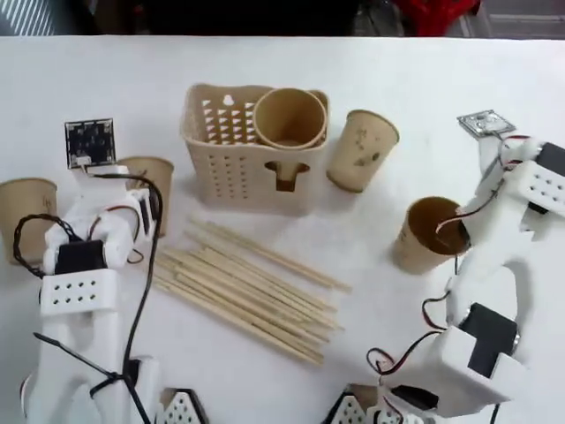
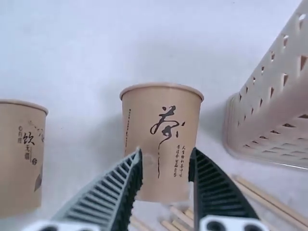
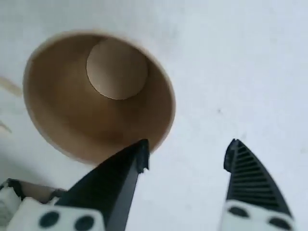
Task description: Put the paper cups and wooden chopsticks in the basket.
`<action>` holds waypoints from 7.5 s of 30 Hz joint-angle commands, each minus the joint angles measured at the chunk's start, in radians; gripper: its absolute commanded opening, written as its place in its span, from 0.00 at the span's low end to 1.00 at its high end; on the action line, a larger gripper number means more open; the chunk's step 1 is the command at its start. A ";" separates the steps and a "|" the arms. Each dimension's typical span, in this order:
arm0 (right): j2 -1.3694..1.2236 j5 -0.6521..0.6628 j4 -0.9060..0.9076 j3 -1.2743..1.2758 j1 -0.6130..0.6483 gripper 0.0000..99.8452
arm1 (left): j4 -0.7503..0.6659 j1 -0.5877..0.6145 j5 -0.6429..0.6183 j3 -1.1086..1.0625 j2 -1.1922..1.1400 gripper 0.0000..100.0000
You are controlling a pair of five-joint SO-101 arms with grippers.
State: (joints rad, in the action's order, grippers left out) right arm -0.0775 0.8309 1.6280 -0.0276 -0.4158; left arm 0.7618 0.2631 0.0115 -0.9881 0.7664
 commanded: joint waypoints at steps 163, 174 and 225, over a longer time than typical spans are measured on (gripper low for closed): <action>-0.796 -1.174 0.090 -0.907 0.484 0.30 | -0.075 -0.041 0.043 -0.044 0.021 0.17; -0.785 -1.054 0.091 -0.833 0.463 0.02 | -0.080 -0.041 0.043 -0.044 0.021 0.17; -0.727 -1.450 0.087 -0.862 0.426 0.27 | -0.081 -0.041 0.043 -0.046 0.019 0.17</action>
State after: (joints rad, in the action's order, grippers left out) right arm -0.8078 -0.6099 1.7031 -0.8531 -0.0077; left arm 0.7020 0.2325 0.0407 -1.0403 0.7664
